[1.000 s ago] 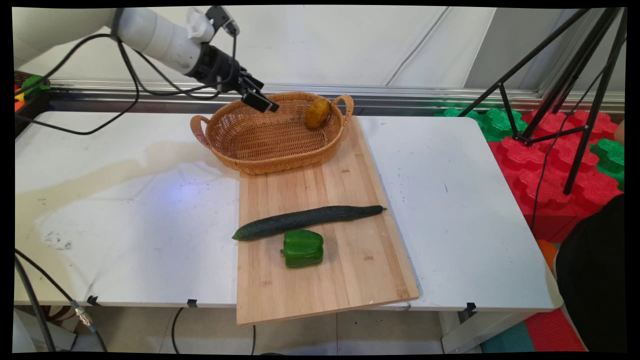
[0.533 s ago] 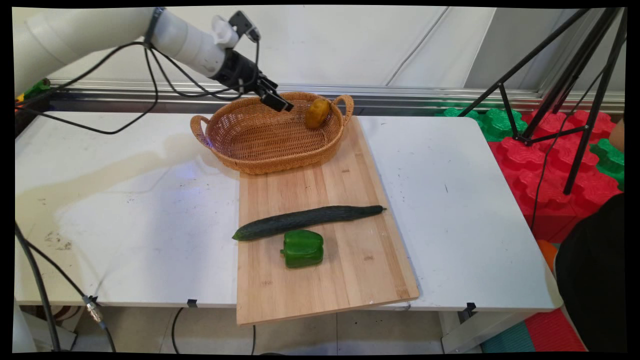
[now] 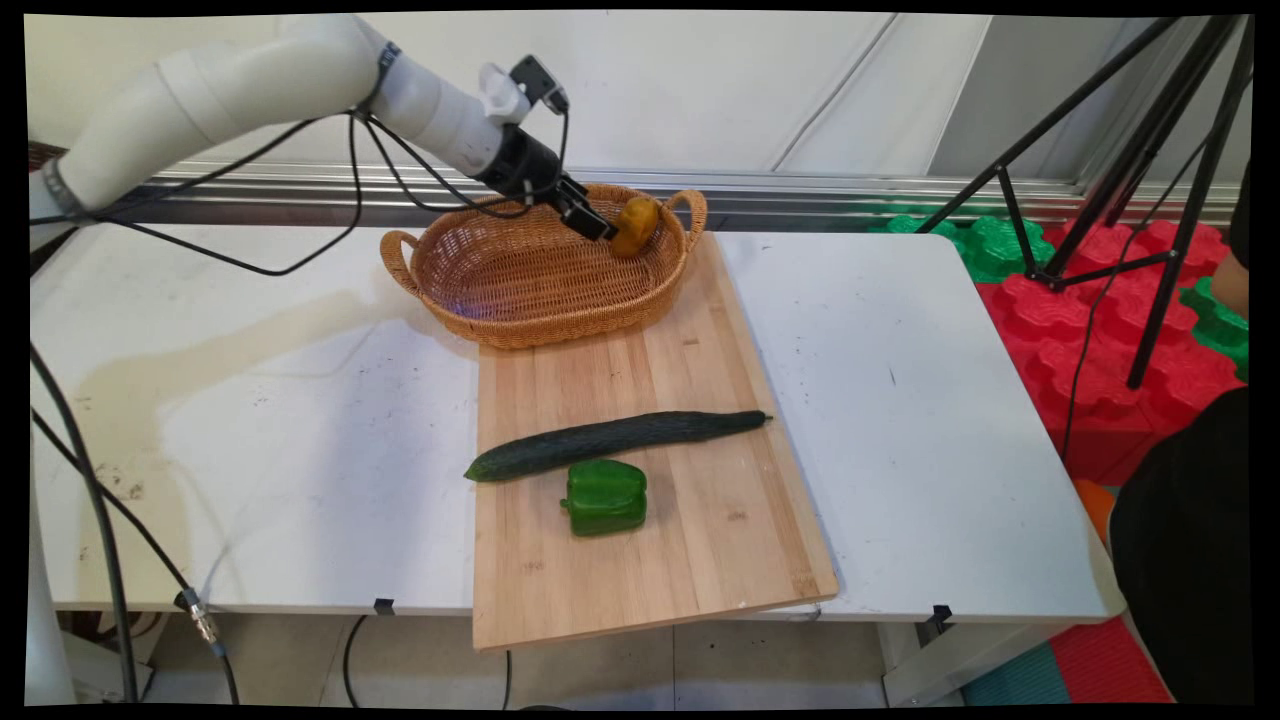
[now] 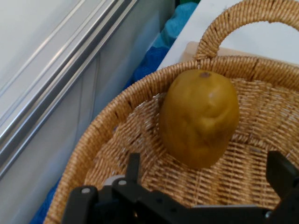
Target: Pick up the potato from the vegetable basket
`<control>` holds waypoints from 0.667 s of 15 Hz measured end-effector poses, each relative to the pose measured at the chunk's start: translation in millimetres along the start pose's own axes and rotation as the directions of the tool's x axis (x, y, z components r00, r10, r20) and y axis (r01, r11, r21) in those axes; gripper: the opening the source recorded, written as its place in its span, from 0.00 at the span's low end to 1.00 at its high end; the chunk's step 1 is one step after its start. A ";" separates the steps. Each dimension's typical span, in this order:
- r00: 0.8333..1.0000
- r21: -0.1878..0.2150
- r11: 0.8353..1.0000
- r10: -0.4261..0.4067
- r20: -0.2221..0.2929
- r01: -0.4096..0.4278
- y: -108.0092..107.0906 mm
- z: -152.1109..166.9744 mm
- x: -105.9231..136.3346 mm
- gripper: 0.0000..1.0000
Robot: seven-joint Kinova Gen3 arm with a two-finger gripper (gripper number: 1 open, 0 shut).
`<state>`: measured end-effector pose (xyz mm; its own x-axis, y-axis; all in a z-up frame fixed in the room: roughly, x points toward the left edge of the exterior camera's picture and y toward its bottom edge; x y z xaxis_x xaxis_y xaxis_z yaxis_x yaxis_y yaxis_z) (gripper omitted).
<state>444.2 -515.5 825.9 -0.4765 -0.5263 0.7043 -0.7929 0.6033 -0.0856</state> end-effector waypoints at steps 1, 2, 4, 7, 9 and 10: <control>1.000 -0.001 1.000 0.000 0.004 0.000 0.5 8.0 0.6 1.00; 1.000 -0.002 1.000 0.000 0.006 0.000 0.9 14.2 1.2 1.00; 1.000 -0.003 1.000 0.001 0.006 -0.001 1.8 23.7 2.8 1.00; 1.000 -0.001 1.000 0.003 0.005 -0.003 2.7 35.5 4.8 1.00; 1.000 0.000 1.000 0.008 0.000 -0.008 3.1 42.1 6.7 1.00; 1.000 0.001 1.000 0.010 -0.004 -0.010 3.2 44.8 7.4 1.00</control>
<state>421.2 -544.3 799.3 -0.4834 -0.5178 0.7058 -0.7883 0.6080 -0.0938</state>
